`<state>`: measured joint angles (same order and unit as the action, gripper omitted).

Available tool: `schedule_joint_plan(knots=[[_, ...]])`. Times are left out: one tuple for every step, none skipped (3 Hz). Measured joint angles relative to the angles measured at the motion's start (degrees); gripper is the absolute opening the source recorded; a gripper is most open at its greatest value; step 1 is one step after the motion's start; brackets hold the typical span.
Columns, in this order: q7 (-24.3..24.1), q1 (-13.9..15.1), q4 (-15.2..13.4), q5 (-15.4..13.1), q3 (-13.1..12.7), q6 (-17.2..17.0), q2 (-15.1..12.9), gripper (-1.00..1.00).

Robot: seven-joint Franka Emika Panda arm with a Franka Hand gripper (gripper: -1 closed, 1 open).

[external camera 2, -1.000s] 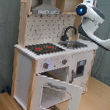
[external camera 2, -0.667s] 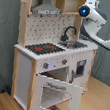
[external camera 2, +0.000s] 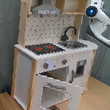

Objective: Play with the kitchen

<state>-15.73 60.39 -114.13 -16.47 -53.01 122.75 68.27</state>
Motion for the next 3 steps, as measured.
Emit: schedule_joint_plan(knots=[[0.87, -2.73, -3.53, -0.41, 2.59, 2.33, 0.95, -1.0], [2.1, -4.76, -7.56, -0.59, 5.0, 5.48, 2.16, -1.0], [2.32, -6.04, -11.49, -0.58, 5.79, 9.86, 3.15, -1.0]])
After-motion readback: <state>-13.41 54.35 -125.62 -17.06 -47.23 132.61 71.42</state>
